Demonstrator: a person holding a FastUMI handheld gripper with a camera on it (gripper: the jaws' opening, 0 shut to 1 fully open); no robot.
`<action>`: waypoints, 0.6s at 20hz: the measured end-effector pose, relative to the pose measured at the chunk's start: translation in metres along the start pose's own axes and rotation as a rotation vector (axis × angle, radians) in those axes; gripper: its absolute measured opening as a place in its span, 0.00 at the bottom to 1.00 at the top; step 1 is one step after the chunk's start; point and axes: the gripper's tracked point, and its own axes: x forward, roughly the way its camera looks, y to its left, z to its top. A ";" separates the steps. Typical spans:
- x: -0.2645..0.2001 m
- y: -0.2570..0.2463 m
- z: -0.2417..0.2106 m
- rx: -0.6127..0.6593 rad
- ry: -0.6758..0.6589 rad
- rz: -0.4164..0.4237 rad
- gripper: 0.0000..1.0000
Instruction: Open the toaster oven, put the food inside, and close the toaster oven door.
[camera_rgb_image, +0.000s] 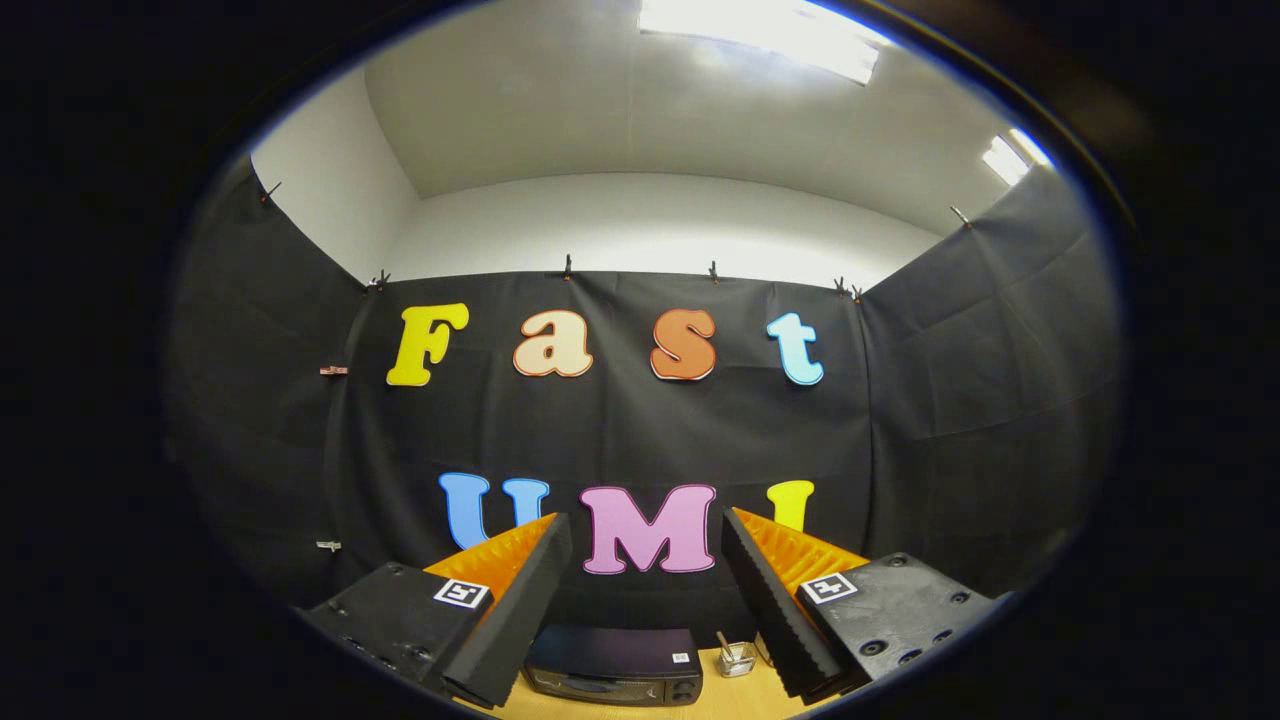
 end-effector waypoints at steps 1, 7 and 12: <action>0.004 0.002 -0.005 0.001 0.007 0.006 0.97; 0.040 0.026 -0.049 0.029 0.063 0.076 0.97; 0.074 0.042 -0.105 0.020 0.138 0.100 0.97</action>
